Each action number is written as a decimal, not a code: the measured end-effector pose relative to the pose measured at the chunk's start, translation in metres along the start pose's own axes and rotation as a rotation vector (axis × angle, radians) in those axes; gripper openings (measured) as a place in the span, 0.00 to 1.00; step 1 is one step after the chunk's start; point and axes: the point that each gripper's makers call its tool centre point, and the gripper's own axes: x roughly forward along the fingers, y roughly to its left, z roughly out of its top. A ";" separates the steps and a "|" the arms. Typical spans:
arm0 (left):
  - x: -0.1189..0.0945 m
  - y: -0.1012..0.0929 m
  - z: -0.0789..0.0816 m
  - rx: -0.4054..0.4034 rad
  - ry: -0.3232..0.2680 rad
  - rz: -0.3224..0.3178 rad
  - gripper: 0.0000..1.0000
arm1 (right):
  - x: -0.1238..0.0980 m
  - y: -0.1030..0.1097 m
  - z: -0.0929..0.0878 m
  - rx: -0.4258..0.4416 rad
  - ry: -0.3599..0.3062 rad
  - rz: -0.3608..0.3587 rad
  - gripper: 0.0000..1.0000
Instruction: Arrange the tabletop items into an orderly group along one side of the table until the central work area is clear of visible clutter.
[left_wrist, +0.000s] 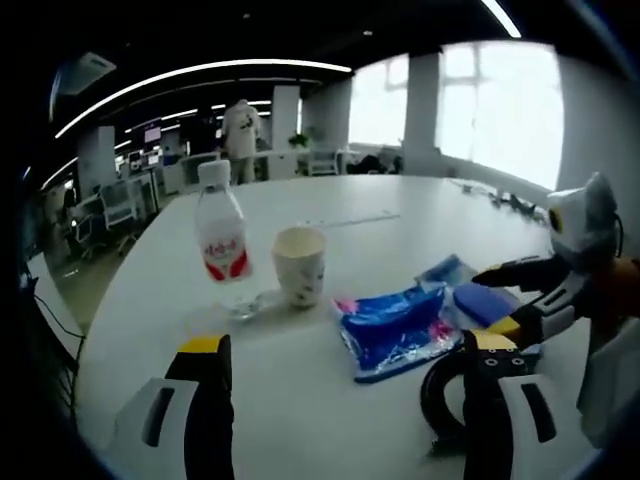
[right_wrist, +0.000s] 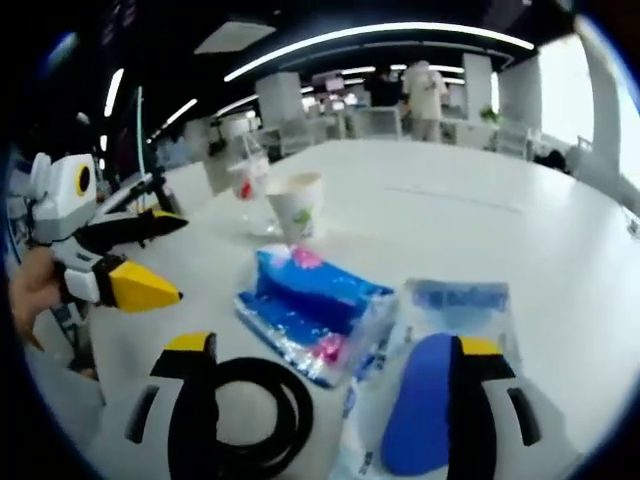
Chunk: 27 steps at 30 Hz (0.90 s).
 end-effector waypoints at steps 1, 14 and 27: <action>0.002 0.000 -0.001 0.001 0.002 0.001 0.94 | 0.001 0.000 0.000 -0.001 0.001 0.000 0.95; 0.021 0.008 -0.018 -0.035 0.029 0.014 0.67 | 0.009 -0.017 -0.001 0.023 -0.028 -0.060 0.58; 0.036 0.004 -0.042 -0.051 0.088 0.014 0.50 | 0.013 -0.013 -0.004 0.024 -0.039 -0.060 0.26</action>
